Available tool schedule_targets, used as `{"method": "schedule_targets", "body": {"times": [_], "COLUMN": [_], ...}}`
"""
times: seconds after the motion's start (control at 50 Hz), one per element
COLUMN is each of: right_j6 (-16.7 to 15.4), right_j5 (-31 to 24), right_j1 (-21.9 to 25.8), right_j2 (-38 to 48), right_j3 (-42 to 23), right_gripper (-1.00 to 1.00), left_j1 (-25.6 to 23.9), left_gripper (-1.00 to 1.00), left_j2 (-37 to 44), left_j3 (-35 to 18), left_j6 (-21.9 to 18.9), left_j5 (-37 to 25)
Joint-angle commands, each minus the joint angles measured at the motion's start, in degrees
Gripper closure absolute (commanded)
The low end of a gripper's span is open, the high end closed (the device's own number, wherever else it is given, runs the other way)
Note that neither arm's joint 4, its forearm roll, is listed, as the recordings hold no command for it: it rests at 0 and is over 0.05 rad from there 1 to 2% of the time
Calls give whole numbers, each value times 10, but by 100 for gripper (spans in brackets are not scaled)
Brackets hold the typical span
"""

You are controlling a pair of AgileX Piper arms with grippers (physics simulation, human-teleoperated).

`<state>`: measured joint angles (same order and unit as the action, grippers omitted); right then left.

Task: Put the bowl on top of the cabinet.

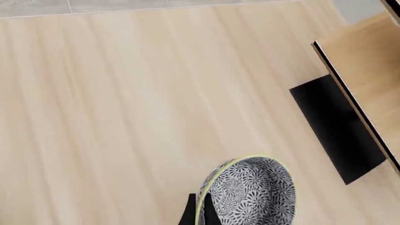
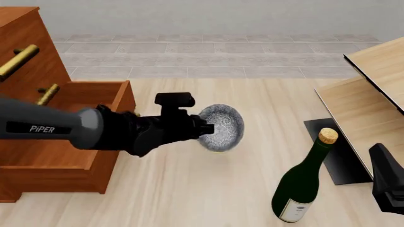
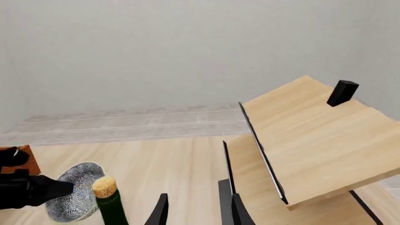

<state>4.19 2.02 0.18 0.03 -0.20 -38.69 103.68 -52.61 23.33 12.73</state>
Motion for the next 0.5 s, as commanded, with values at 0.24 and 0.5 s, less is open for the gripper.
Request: {"method": "schedule_targets", "body": {"times": [0.24, 0.5], "right_j6": [5, 4], "right_j5": [-1, -1], "right_j1": [1, 4], "right_j2": [0, 0], "right_j3": [1, 1], "right_gripper": [-100, -100], "left_j1": [-92, -67], "left_gripper": [100, 100], "left_j2": [-282, -423], "left_j3": [132, 122], "left_j6": [57, 55], "left_j5": [-81, -220]}}
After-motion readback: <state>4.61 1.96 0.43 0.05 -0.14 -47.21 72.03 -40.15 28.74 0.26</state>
